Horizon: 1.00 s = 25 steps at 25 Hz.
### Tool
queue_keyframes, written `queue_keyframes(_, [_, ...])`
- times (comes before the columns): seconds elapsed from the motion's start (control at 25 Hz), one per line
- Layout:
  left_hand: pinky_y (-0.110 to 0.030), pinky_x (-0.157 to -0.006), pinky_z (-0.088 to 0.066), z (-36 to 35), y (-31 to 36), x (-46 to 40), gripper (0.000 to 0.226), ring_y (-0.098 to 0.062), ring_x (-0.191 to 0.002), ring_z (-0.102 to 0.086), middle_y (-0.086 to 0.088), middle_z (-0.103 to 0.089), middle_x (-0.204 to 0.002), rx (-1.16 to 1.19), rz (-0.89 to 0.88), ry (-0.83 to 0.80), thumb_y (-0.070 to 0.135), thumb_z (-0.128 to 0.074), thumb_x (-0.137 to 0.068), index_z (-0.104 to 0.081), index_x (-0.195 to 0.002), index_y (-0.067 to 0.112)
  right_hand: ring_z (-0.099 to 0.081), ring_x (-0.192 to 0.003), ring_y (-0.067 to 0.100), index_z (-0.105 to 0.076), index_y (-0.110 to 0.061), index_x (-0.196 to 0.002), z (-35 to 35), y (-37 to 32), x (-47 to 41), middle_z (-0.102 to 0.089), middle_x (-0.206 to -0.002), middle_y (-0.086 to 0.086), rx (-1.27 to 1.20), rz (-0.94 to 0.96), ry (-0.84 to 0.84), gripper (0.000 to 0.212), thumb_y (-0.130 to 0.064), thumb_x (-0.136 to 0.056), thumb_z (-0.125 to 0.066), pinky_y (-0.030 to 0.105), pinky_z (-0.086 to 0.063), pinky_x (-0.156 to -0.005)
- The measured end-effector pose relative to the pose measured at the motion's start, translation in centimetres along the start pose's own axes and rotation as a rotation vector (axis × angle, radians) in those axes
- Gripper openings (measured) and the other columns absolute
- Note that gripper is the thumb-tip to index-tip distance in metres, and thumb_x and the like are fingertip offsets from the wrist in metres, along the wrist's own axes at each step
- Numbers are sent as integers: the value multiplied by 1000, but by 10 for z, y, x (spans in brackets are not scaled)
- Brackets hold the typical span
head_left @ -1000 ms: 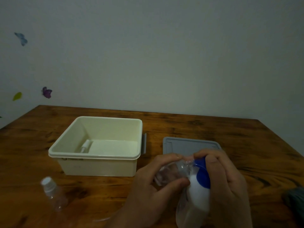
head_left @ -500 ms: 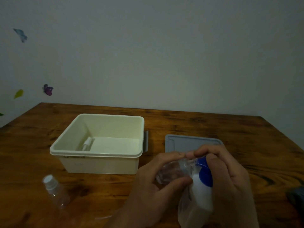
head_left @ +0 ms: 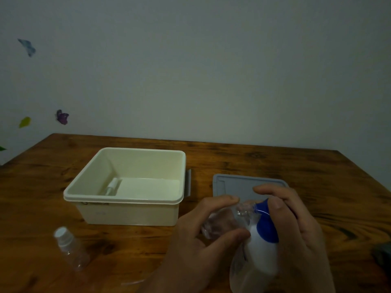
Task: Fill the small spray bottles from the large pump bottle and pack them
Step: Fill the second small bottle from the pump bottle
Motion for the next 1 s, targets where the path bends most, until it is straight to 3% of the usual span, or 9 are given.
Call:
queue_keyframes(0.16, [-2,-80,-43,0,-4,1,60,17,-109,-48,46,-50,-114,-13,7,-19,42,-81,-62,-48,-106,69,-60,-60,12,-62,-40,-81,-1,4,-3,-66,-83,-8,-12,12,-37,27,-51,-71,-40,22,-46,-52])
queue_keyframes(0.28, [-2,-80,-44,-1,-4,1,61,14,-110,-50,43,-52,-115,-8,-5,-18,44,-80,-61,-49,-108,66,-64,-69,11,-63,-35,-76,0,4,-4,-69,-83,-8,-27,23,-48,26,-47,-72,-39,20,-50,-60])
queue_keyframes(0.52, [-4,-78,-46,1,-2,-1,56,12,-108,-52,43,-51,-115,-6,-31,-12,40,-77,-67,-49,-109,64,-57,-61,5,-60,-37,-81,-1,-1,-1,-63,-82,-11,21,16,-6,30,-55,-73,-37,6,-41,-51])
queue_keyframes(0.64, [-4,-79,-46,0,-1,-1,51,12,-109,-52,44,-51,-116,-8,-23,-10,45,-67,-67,-48,-110,66,-57,-60,5,-60,-40,-82,0,0,1,-63,-83,-11,31,46,8,27,-54,-75,-38,6,-41,-50])
queue_keyframes(0.8, [-3,-81,-45,-1,-4,1,53,14,-110,-49,45,-49,-116,-26,-17,-24,46,-69,-67,-48,-111,65,-61,-66,7,-61,-35,-81,1,5,-2,-66,-82,-11,2,75,-17,26,-45,-77,-38,11,-45,-55])
queue_keyframes(0.88, [-6,-82,-47,-1,-5,2,59,12,-111,-51,43,-50,-117,-16,-8,-32,43,-79,-65,-49,-111,64,-63,-73,5,-62,-34,-80,1,7,-2,-68,-83,-15,7,77,-25,27,-43,-77,-37,10,-48,-60])
queue_keyframes(1.0, [-4,-78,-46,-2,-4,3,60,13,-108,-51,44,-52,-113,-3,-2,-4,30,-76,-67,-50,-107,65,-62,-69,9,-62,-39,-78,0,6,-1,-67,-83,-14,0,50,-3,27,-47,-75,-37,14,-47,-56])
Point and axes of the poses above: each hand's wrist, its own x-axis away from the middle knuckle, its own z-axis out of the back of the hand, y = z × x, the point moved 1 cm from there along -x, towards the middle knuckle
